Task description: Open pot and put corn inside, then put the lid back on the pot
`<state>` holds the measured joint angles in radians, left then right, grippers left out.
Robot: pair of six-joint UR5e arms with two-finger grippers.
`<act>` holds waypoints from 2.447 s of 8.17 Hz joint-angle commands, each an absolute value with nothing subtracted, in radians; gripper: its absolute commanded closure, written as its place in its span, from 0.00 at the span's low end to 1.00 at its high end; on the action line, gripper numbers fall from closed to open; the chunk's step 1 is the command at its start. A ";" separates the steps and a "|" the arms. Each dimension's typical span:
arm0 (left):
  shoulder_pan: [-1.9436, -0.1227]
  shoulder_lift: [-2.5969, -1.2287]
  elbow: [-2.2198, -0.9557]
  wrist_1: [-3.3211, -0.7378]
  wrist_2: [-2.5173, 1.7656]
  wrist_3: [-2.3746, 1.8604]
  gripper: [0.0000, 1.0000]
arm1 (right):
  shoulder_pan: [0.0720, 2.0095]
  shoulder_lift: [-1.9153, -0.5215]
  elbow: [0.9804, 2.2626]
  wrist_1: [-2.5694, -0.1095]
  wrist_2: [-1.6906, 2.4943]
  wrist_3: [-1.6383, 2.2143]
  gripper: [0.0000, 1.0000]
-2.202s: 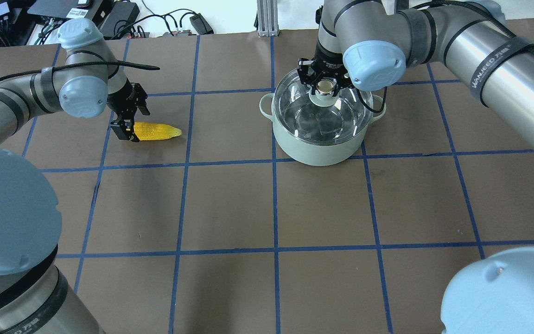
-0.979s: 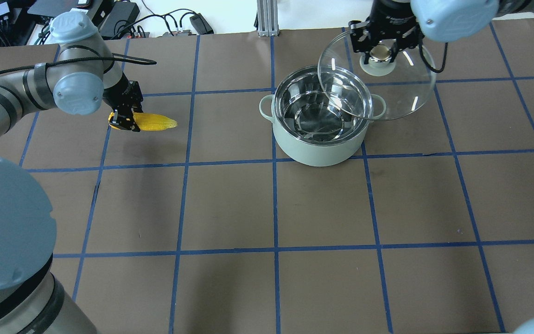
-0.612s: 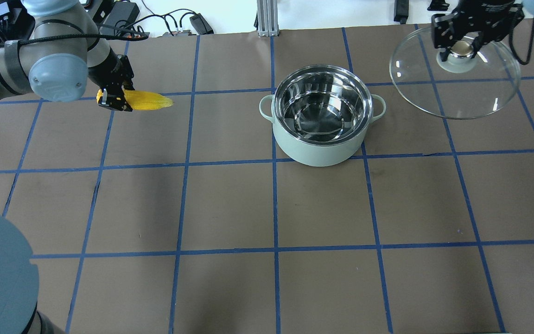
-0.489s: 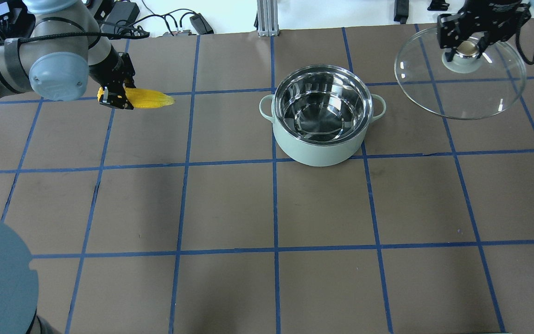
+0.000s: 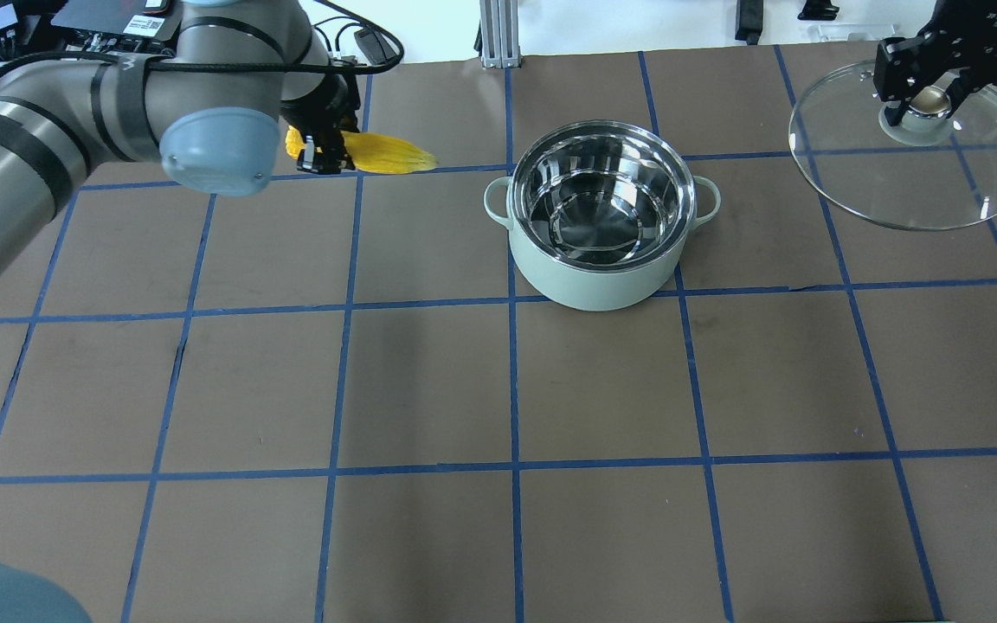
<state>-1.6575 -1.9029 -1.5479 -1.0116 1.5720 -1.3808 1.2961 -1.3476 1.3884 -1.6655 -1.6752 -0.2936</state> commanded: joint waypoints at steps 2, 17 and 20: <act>-1.850 -1.923 -1.519 -0.867 1.568 -1.453 1.00 | 1.272 -1.336 1.390 -1.667 -1.671 -0.333 0.63; -1.980 -2.148 -1.420 -0.698 1.399 -1.641 1.00 | 1.270 -1.336 1.390 -1.666 -1.669 -0.331 0.64; -1.985 -2.145 -1.422 -0.696 1.407 -1.715 0.42 | 1.270 -1.336 1.391 -1.664 -1.666 -0.330 0.64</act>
